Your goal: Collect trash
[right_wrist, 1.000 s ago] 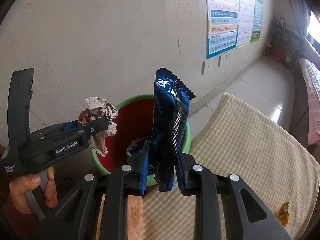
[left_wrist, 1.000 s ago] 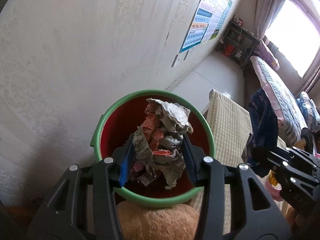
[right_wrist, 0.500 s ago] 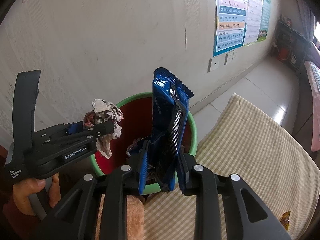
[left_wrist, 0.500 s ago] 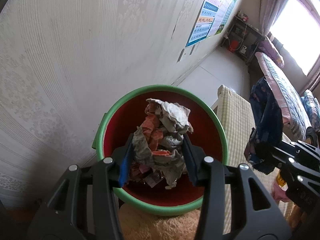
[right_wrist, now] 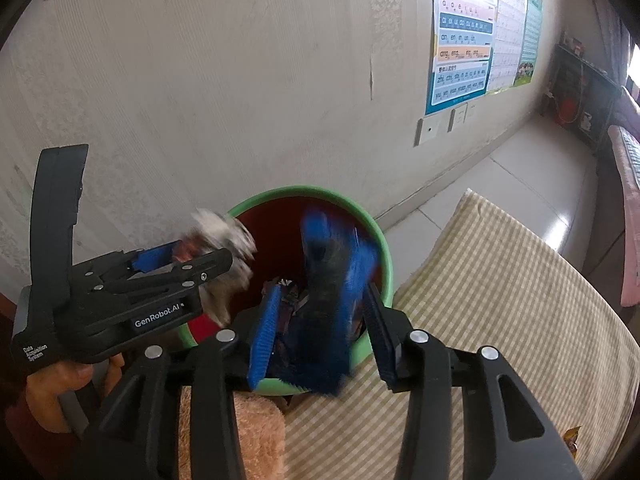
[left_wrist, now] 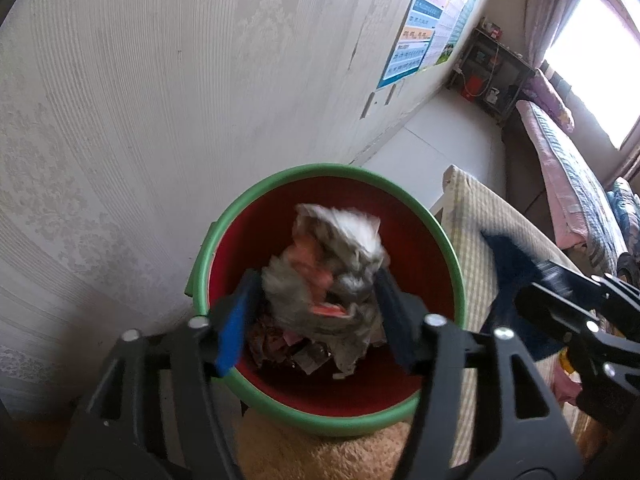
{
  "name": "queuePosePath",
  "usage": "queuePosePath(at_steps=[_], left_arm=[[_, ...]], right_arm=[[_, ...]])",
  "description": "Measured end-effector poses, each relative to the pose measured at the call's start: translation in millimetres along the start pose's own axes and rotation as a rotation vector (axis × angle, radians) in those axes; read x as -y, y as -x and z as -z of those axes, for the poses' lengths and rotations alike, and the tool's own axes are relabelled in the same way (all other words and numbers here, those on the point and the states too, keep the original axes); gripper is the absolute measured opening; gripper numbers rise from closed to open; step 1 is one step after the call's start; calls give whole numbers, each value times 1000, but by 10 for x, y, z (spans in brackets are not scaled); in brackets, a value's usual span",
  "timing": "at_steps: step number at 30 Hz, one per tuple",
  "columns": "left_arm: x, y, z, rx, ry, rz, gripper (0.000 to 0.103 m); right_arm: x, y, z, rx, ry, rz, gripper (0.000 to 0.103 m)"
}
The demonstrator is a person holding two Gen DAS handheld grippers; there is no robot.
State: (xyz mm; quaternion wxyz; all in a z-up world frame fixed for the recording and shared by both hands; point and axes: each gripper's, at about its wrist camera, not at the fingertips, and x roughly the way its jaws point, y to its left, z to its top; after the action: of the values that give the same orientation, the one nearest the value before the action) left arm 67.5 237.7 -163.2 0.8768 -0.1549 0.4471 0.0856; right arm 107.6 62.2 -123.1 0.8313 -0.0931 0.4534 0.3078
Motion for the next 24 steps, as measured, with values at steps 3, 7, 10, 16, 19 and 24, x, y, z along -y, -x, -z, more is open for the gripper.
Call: queuePosePath(at_steps=[3, 7, 10, 16, 19, 24], left_arm=[[3, -4, -12, -1, 9, 3, 66], [39, 40, 27, 0, 1, 12, 66], [100, 117, 57, 3, -19, 22, 66], [277, 245, 184, 0, -71, 39, 66], [404, 271, 281, -14, -104, 45, 66], [818, 253, 412, -46, -167, 93, 66]], right_arm=[[35, 39, 8, 15, -15, 2, 50], [123, 176, 91, 36, -57, -4, 53], [224, 319, 249, 47, -87, 8, 56], [720, 753, 1015, 8, -188, 141, 57], [1163, 1035, 1517, -41, -234, 300, 65], [1717, 1247, 1937, -122, -270, 388, 68]])
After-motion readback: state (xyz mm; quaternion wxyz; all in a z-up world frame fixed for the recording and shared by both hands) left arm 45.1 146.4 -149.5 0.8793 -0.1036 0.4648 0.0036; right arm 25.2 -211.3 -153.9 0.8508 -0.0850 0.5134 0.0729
